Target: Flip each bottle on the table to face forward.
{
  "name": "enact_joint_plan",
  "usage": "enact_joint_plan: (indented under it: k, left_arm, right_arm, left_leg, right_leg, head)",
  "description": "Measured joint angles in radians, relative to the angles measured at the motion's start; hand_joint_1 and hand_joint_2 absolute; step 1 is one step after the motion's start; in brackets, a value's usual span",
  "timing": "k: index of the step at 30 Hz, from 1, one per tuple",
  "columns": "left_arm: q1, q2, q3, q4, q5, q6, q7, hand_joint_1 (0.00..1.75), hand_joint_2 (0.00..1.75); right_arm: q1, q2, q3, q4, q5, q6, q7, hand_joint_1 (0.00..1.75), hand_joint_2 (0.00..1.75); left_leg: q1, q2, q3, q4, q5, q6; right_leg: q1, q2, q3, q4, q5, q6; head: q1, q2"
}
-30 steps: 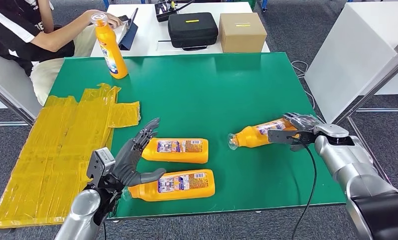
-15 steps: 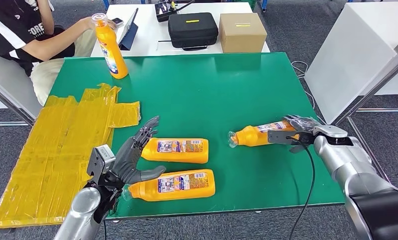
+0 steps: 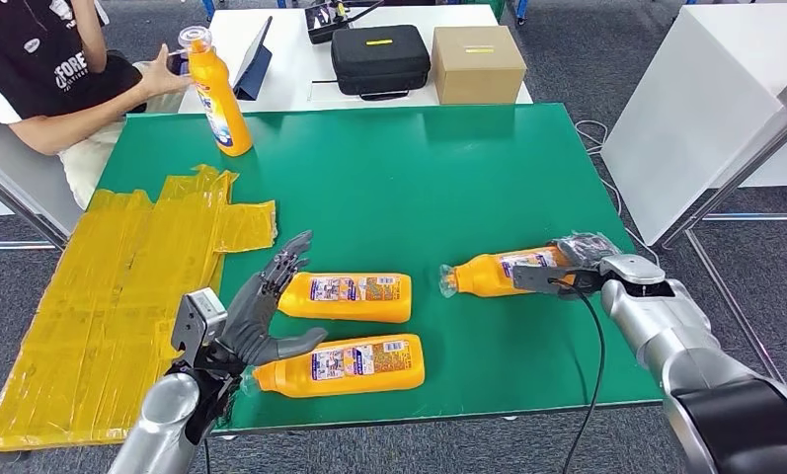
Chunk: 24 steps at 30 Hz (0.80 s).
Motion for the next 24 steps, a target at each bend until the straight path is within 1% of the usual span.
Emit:
enact_joint_plan:
  k: [7, 12, 15, 18, 21, 24]
  left_arm:
    - [0.024, 0.002, 0.0, -0.004, -0.003, 0.012, -0.008, 0.0, 1.75]
    - [0.04, 0.004, 0.0, -0.015, -0.013, 0.023, -0.008, 0.0, 1.75]
    - [0.048, 0.005, 0.0, -0.022, -0.019, 0.029, -0.007, 0.0, 1.75]
    - [0.052, 0.005, 0.0, -0.025, -0.027, 0.041, -0.006, 0.0, 1.75]
    - [0.052, 0.005, 0.0, -0.027, -0.035, 0.055, -0.002, 0.0, 1.75]
    - [0.05, 0.004, 0.0, -0.033, -0.035, 0.063, 0.009, 0.0, 1.75]
  right_arm:
    - [0.036, 0.026, -0.006, -0.018, 0.02, -0.114, 0.017, 1.75, 1.75]
    - [0.082, 0.05, -0.047, -0.071, -0.002, -0.2, 0.01, 1.75, 1.75]
    - [0.124, 0.074, -0.102, -0.14, -0.085, -0.244, -0.029, 1.75, 1.75]
    - [0.183, 0.112, -0.182, -0.262, -0.221, -0.258, -0.074, 1.75, 1.75]
    - [0.24, 0.162, -0.258, -0.396, -0.325, -0.281, -0.07, 1.75, 1.75]
    - [0.284, 0.206, -0.305, -0.505, -0.387, -0.29, -0.06, 1.75, 1.75]
  left_leg:
    - [0.0, 0.0, 0.0, 0.0, 0.0, 0.0]
    - [0.0, -0.001, 0.0, 0.0, 0.0, 0.0]
    - [0.0, -0.001, -0.001, 0.0, 0.0, 0.0]
    - [0.0, -0.002, -0.001, 0.0, 0.0, 0.0]
    - [0.001, -0.002, -0.001, 0.0, 0.0, 0.0]
    - [0.001, -0.001, -0.001, 0.0, 0.0, 0.0]
  right_leg:
    - [0.0, 0.0, 0.0, 0.0, 0.0, 0.0]
    - [0.0, 0.0, 0.0, 0.0, 0.0, 0.0]
    - [0.0, 0.0, 0.0, 0.0, 0.0, 0.0]
    - [0.0, 0.0, 0.0, 0.0, 0.0, 0.0]
    - [0.001, -0.001, -0.001, 0.0, -0.001, 0.0]
    - [0.001, 0.0, -0.001, 0.0, -0.001, 0.0]
  head:
    - [0.0, 0.0]
    - [0.0, 0.0]
    - [0.0, 0.0]
    - [0.0, 0.0]
    - [0.0, 0.0]
    - [0.0, 0.0]
